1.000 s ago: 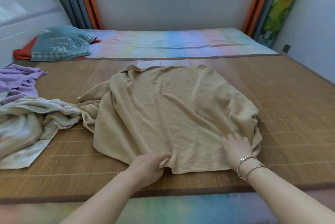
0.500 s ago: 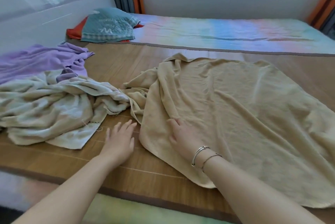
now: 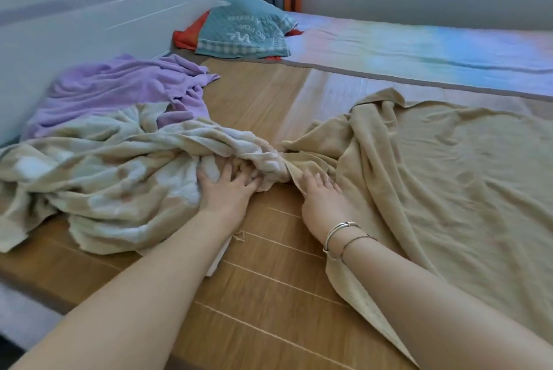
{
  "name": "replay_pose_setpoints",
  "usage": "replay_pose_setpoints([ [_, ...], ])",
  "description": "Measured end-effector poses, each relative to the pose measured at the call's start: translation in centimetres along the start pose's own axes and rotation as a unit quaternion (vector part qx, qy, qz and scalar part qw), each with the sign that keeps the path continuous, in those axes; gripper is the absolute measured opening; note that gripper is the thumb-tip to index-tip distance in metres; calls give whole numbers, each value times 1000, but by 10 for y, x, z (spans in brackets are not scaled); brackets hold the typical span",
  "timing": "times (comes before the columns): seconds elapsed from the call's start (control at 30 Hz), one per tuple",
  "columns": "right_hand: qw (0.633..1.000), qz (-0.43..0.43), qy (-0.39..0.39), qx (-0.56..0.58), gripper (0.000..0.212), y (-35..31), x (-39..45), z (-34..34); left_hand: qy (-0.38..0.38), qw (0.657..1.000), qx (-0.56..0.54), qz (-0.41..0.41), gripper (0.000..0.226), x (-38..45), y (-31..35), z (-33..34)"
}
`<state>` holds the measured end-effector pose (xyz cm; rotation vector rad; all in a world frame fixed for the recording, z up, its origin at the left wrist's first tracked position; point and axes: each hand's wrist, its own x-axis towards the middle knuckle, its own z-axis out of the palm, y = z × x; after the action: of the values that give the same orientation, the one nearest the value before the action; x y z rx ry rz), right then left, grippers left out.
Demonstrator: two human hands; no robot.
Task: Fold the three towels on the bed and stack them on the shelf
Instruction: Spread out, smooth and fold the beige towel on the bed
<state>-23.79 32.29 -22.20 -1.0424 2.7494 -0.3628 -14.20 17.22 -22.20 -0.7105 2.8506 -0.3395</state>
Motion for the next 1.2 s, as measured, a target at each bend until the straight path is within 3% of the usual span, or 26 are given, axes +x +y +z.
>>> replay_pose_setpoints([
  [0.1,1000,21,7,-13,49,-14,0,-6,-12,999,0,-43,56,12,-33,12],
  [0.33,994,1,16,110,28,-55,5,21,-76,988,49,-123,65,-4,-113,20],
  [0.43,996,-21,40,77,33,-49,0,26,-68,991,26,-110,75,-19,-98,13],
  [0.5,998,-4,55,7,41,-37,-4,22,-36,995,-17,-95,69,-28,-75,7],
  [0.57,997,35,13,-71,47,-28,-7,15,-10,996,-54,-68,62,-34,-53,4],
  [0.63,997,50,-33,-56,44,-26,-11,9,30,989,-137,-49,51,-41,-36,3],
  [0.7,989,18,-37,145,29,-38,-19,1,71,950,-297,-62,47,-47,-23,-2],
  [0.73,957,7,-61,284,25,-48,-24,-4,73,910,-399,-90,52,-49,-19,-8],
  [0.8,835,7,-162,526,27,-68,-39,-17,39,783,-597,-171,64,-51,-18,-17],
  [0.83,786,10,-207,582,30,-74,-46,-20,27,722,-661,-203,70,-51,-22,-20],
  [0.87,767,9,-243,593,32,-79,-51,-23,13,684,-694,-223,72,-52,-27,-22],
  [0.9,766,7,-262,587,34,-80,-56,-24,-5,674,-702,-231,69,-54,-33,-22],
  [0.97,785,13,-244,569,45,-75,-63,-26,-3,706,-671,-228,51,-62,-39,-22],
  [1.03,849,-10,-156,505,35,-59,-71,-30,104,784,-566,-234,30,-74,-48,-23],
  [1.1,919,-18,-48,392,32,-38,-75,-31,216,818,-473,-245,15,-86,-66,-23],
  [1.13,941,-20,-17,337,33,-27,-76,-31,236,833,-431,-254,13,-92,-77,-19],
  [1.2,973,-26,-18,228,39,-6,-75,-26,197,872,-350,-281,15,-103,-98,-6],
])
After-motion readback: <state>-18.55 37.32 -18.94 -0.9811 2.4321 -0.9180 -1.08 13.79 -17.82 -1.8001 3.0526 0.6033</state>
